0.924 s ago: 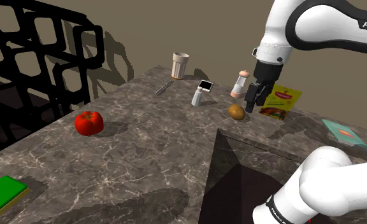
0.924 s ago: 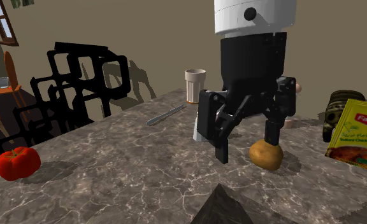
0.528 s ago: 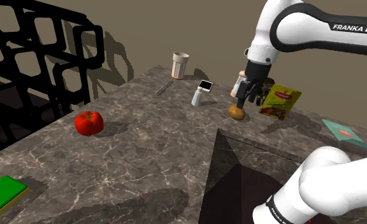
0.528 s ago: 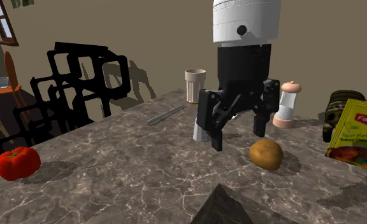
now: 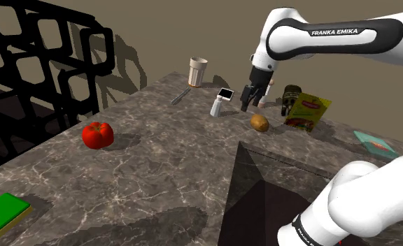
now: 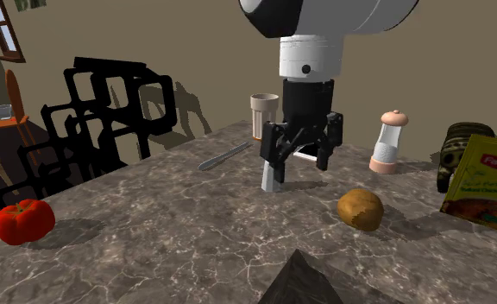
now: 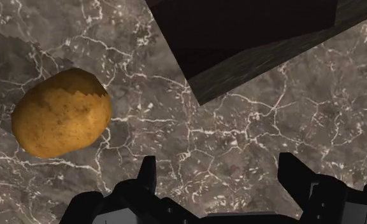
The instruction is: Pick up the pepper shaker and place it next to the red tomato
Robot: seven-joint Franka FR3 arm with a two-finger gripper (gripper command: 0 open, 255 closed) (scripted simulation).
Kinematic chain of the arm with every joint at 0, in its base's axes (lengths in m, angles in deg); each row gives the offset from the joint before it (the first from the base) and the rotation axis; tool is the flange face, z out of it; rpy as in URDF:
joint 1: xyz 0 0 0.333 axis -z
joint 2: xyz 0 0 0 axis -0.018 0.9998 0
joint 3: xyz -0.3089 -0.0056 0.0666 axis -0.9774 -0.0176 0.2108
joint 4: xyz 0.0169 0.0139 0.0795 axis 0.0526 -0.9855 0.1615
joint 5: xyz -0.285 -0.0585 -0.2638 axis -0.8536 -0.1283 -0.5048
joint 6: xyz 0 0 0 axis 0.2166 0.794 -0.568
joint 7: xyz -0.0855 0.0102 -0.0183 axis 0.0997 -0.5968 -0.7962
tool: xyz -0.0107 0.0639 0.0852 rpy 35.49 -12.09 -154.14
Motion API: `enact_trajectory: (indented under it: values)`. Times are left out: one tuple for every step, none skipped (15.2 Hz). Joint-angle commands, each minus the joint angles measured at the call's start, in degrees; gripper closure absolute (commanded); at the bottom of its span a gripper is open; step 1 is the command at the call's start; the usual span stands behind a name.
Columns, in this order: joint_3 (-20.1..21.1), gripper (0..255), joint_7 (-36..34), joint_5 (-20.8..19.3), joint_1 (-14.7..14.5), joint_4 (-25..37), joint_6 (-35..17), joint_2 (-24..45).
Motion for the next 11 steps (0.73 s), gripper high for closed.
enact_trajectory:
  values:
    - [-1.0,0,1.7,0.5,-0.1,2.4,-2.6,4.0]
    - [-1.5,0,2.6,0.8,-0.2,3.7,-3.7,5.9]
    - [-2.0,0,3.6,1.2,-0.2,5.0,-4.8,7.9]
    - [-2.4,0,4.5,1.6,-0.2,6.4,-5.8,9.9]
    - [-2.8,0,5.4,2.1,-0.2,7.9,-6.7,11.9]
    - [-3.3,0,6.4,2.7,-0.2,9.4,-7.6,13.9]
    - [-3.6,0,7.4,3.3,-0.2,11.1,-8.4,16.0]
    - [-4.0,0,8.4,4.0,-0.2,12.8,-9.0,18.0]
    - [-4.3,0,9.4,4.7,-0.1,14.5,-9.7,20.0]
    - [-4.5,0,10.4,5.4,0.0,16.4,-10.2,22.1]
    - [-4.8,0,11.4,6.2,0.1,18.3,-10.6,24.2]
